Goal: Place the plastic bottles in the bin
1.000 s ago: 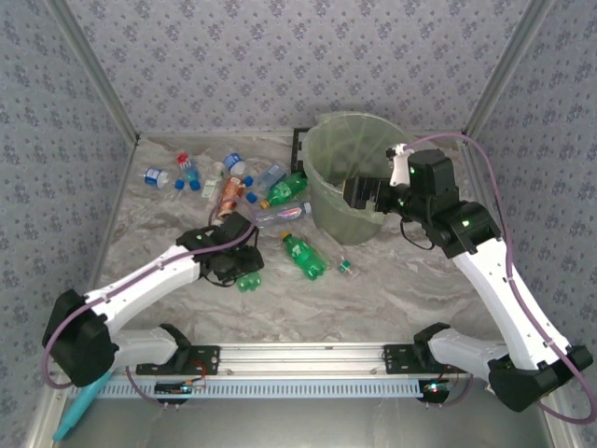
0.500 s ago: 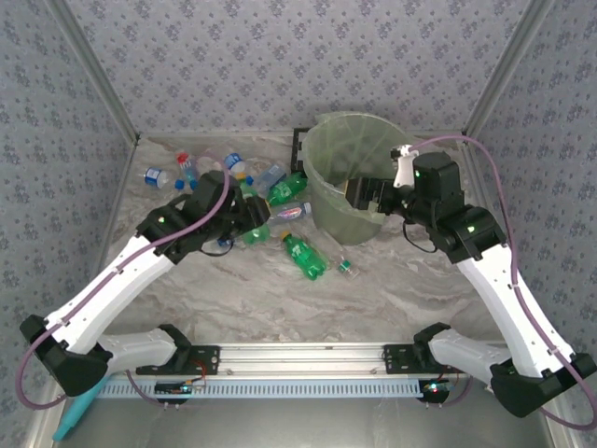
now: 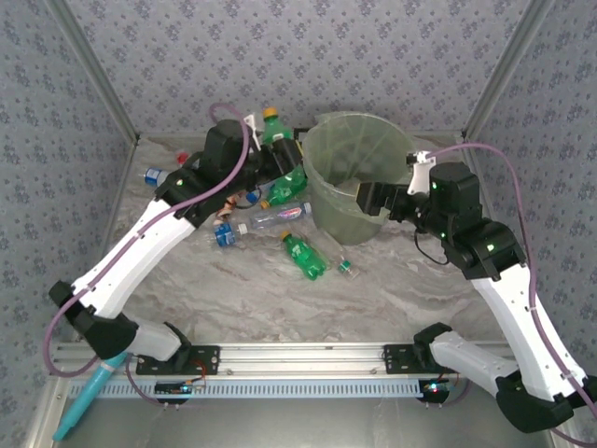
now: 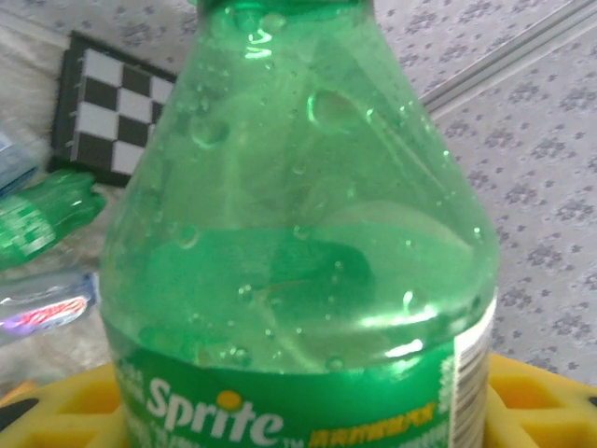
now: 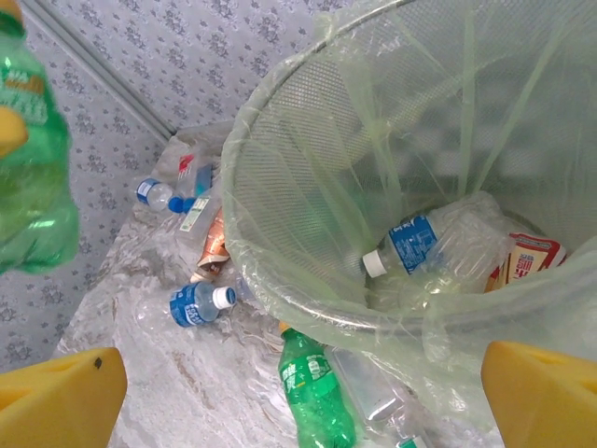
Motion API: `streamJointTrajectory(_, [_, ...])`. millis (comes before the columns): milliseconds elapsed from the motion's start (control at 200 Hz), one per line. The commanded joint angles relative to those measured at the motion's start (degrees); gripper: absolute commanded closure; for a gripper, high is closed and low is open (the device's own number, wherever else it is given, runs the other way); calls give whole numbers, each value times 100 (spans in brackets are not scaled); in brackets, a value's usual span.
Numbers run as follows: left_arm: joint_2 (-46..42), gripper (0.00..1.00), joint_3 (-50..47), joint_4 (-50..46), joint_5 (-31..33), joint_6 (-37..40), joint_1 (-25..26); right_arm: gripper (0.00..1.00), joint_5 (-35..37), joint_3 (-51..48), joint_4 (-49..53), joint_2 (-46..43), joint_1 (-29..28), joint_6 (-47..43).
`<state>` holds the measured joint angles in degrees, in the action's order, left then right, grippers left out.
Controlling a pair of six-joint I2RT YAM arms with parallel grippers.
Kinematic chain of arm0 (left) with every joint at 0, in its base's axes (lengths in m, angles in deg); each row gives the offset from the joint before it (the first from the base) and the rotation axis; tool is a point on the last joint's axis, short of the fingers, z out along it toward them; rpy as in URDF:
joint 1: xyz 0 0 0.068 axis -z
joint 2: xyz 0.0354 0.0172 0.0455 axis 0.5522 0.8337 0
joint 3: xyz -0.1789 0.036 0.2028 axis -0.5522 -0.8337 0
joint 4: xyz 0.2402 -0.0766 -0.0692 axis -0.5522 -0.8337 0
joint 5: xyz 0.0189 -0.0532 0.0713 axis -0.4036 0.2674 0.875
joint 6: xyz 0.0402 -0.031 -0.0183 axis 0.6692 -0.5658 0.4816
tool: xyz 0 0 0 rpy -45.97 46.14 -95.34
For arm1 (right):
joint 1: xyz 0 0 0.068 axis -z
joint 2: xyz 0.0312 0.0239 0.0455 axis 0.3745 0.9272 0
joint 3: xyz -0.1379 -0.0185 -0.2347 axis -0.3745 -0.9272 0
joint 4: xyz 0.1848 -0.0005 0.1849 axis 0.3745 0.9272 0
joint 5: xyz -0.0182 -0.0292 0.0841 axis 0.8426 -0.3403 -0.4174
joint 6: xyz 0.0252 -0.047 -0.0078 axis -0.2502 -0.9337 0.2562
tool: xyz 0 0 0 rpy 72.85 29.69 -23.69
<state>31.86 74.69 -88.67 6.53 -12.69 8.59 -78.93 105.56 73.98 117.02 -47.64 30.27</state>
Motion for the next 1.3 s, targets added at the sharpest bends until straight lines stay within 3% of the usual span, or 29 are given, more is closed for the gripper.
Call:
streamJointTrajectory(0, [330, 42, 530, 724, -271, 54, 72, 0, 162, 89, 155, -164, -28, 95])
streamJointTrajectory(280, [1575, 42, 1992, 710, -591, 58, 242, 0, 291, 33, 317, -372, -18, 137])
streamJointTrajectory(550, [2613, 40, 3407, -277, -788, 174, 379, 0, 393, 33, 443, -486, -13, 166])
streamJointTrajectory(765, [2710, 34, 3479, -407, -800, 176, 403, 0, 468, -25, 428, -550, -4, 192])
streamJointTrajectory(950, [2648, 14, 3479, -570, -747, 246, 401, 0, 475, -85, 323, -533, -10, 207])
streamJointTrajectory(1294, [2209, 10, 3180, -784, -437, 518, 404, 0, 330, -17, 230, -401, -50, 213])
